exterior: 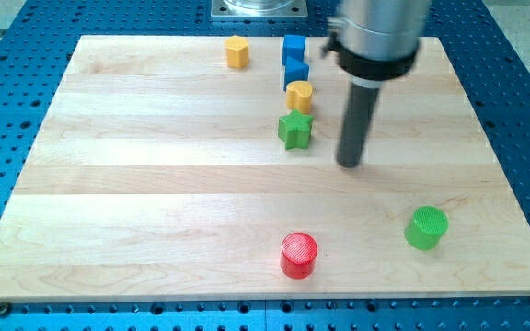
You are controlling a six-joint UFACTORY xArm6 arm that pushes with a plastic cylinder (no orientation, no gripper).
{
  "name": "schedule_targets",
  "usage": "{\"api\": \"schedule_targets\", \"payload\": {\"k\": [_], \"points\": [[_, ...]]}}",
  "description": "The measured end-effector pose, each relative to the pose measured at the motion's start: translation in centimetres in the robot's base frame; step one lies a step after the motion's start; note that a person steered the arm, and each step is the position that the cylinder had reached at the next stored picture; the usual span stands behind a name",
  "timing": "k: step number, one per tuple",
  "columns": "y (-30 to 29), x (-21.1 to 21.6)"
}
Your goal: Slide the green blocks below the heart
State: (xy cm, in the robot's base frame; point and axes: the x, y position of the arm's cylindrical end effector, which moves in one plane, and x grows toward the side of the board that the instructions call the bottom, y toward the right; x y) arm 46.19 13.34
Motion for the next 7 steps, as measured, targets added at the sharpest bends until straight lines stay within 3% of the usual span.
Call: {"api": "schedule_targets", "payload": {"k": [1,2,3,5,6,7], "points": [[10.1,4.1],[11.2,10.6],[5.5,11.1],[-2.1,4.3],[0.7,8.5],[-3.4,6.6]]}}
